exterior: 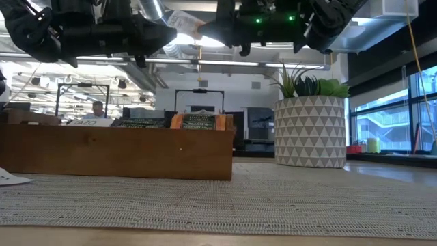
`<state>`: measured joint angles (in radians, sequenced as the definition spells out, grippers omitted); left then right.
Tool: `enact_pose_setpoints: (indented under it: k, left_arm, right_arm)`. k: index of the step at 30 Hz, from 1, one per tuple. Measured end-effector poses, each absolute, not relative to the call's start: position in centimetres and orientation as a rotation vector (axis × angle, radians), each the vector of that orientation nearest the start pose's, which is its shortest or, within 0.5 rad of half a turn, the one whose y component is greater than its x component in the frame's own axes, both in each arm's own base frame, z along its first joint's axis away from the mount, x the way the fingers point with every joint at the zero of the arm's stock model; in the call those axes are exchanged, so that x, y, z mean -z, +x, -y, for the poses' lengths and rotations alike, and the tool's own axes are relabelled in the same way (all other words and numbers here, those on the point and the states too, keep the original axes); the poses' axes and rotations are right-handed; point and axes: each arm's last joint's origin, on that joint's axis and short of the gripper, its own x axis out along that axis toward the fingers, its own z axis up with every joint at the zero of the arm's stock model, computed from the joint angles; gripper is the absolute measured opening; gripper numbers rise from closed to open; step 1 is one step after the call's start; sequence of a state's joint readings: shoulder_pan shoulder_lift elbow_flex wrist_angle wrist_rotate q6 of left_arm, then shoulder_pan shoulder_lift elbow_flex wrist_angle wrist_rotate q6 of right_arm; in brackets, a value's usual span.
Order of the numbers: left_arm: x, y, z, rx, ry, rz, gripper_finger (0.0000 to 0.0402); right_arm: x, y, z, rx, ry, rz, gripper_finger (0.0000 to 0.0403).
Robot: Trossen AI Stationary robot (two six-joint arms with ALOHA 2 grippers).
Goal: Pick & Place Tea
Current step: Put the white tea bag into the left section of the wooden organizer
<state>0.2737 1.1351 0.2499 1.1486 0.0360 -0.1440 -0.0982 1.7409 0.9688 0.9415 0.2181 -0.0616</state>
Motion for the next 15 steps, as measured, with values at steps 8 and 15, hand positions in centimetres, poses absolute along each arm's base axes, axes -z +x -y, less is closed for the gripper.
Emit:
enact_pose_setpoints:
  k: [8,15]
  left_arm:
    - [-21.64,19.66,-5.25,-0.209,-0.103,0.277,0.0083]
    - [-21.71,19.79,-4.68,-0.180,-0.106,0.283,0.0083]
  right_arm:
    - [-25.33,37.41,4.31,0.320,-0.050,0.174,0.0014]
    - [-25.24,37.47,4.33,0.321,-0.050,0.181,0.0014]
